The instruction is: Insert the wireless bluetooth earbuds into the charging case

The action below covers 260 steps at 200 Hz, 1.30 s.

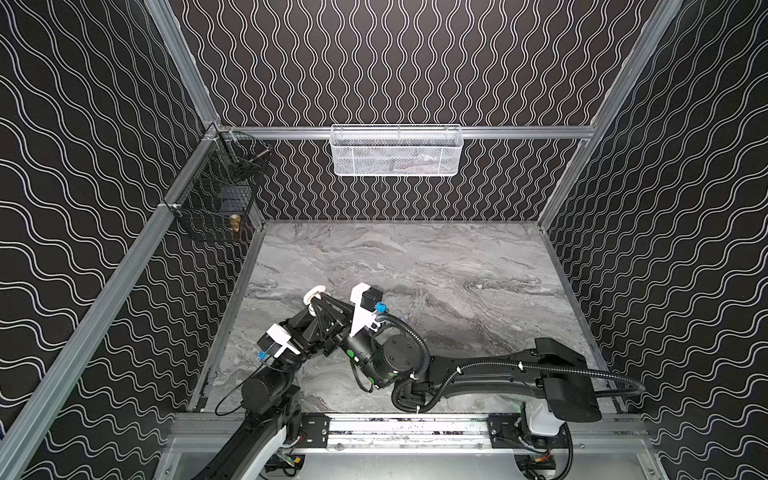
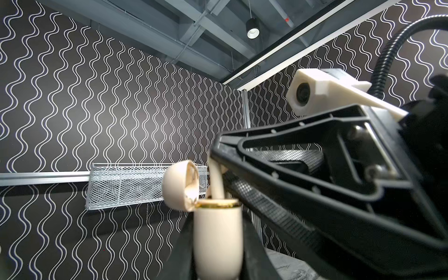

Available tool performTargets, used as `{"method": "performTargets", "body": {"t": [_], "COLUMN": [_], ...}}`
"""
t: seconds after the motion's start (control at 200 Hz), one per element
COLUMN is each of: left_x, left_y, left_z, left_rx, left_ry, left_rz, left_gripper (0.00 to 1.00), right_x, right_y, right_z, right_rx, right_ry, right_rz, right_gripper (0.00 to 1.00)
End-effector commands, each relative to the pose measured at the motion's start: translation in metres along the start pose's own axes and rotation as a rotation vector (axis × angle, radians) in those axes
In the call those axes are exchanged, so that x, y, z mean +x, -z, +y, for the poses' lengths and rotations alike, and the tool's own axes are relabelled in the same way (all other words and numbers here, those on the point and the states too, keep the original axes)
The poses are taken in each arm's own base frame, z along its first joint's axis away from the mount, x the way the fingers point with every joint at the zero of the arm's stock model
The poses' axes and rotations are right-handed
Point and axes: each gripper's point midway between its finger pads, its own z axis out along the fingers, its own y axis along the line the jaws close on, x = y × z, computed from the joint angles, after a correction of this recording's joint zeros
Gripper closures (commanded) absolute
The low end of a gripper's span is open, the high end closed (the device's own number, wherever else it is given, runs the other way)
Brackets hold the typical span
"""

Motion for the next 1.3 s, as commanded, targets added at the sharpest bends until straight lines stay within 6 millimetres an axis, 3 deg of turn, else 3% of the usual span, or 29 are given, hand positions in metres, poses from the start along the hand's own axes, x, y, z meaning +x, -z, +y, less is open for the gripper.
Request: {"method": "performTargets", "body": {"t": [0.0, 0.46, 0.721, 0.896, 1.151, 1.296], "left_x": [-0.017, -0.016, -0.017, -0.017, -0.018, -0.017], "left_y": [0.013, 0.013, 0.013, 0.013, 0.013, 0.013], "left_z": [-0.016, -0.016, -0.016, -0.016, -0.017, -0.017], "left_rx": [0.064, 0.063, 0.064, 0.067, 0.072, 0.073], "left_ry": [-0.034, -0.040, -0.041, -0.039, -0.040, -0.043], "left_rz": [-0.092, -0.090, -0.093, -0.093, -0.095, -0.091], "left_gripper": [1.00, 1.00, 1.00, 1.00, 1.00, 1.00], "right_x": [0.036, 0.055, 0.054, 0.036, -0.027, -0.048], "right_y": [0.002, -0.008, -0.007, -0.002, 0.006, 0.007], "right_z": [-0.021, 0.000, -0.009, -0.010, 0.005, 0.011], "right_rx": [0.088, -0.004, 0.039, 0.039, -0.013, -0.027], "right_ry": [0.096, 0.051, 0.062, 0.075, 0.092, 0.103], "right_rz": [0.112, 0.171, 0.171, 0.121, -0.029, -0.074], "right_gripper": [0.99, 0.99, 1.00, 1.00, 0.99, 0.98]}}
